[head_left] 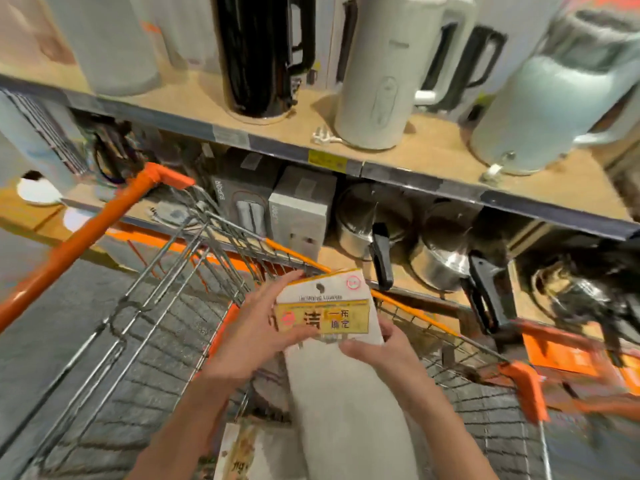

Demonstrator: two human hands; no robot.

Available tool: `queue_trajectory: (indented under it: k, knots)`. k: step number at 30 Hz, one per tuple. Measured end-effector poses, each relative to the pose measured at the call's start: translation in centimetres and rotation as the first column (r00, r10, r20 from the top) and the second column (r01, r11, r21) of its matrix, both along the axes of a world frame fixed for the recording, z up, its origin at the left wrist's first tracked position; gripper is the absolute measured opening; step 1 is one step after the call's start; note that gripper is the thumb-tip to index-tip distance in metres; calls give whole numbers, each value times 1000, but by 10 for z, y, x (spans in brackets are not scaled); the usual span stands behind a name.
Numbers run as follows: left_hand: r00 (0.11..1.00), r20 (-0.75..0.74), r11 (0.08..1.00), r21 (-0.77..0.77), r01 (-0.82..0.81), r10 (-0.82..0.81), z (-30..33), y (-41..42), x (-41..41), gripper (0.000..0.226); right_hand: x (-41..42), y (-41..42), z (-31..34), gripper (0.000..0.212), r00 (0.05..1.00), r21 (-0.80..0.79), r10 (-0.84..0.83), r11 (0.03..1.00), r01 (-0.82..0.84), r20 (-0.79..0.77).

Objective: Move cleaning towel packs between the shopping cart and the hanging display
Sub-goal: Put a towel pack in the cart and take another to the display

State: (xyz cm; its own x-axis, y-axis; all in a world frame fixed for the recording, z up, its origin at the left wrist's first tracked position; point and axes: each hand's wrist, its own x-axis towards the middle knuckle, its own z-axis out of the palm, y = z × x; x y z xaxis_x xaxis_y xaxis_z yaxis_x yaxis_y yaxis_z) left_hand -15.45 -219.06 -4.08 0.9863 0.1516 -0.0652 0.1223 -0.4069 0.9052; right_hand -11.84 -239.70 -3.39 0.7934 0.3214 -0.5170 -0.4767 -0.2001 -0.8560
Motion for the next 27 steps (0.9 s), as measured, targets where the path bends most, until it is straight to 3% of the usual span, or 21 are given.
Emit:
queue_trajectory:
  k: [2, 7, 10, 13, 18, 23, 27]
  knots:
    - [989, 135, 997, -56, -62, 69, 27, -14, -1, 79, 3, -6, 25, 61, 998, 70, -70, 995, 70, 5]
    - [953, 287, 992, -99, -72, 98, 75, -47, -10, 72, -9, -13, 67, 75, 983, 207, -178, 961, 185, -52]
    - [970, 225, 991, -116, -62, 87, 87, -54, -18, 73, -18, -21, 86, 66, 967, 315, -227, 915, 253, -118]
    - [984, 178, 999, -36, 17, -10, 91, -56, -24, 83, -24, -26, 100, 64, 967, 393, -221, 884, 252, -123]
    - [985, 166, 996, -77, 54, -41, 109, -60, -32, 80, -39, -17, 108, 83, 959, 416, -236, 865, 281, -157]
    - [951, 221, 972, -47, 230, -215, 128, -49, -42, 77, -64, -16, 131, 59, 981, 493, -175, 848, 195, -88]
    - [883, 292, 915, -55, 400, -369, 134, -30, -43, 54, -84, -5, 147, 47, 955, 516, -279, 807, 288, -97]
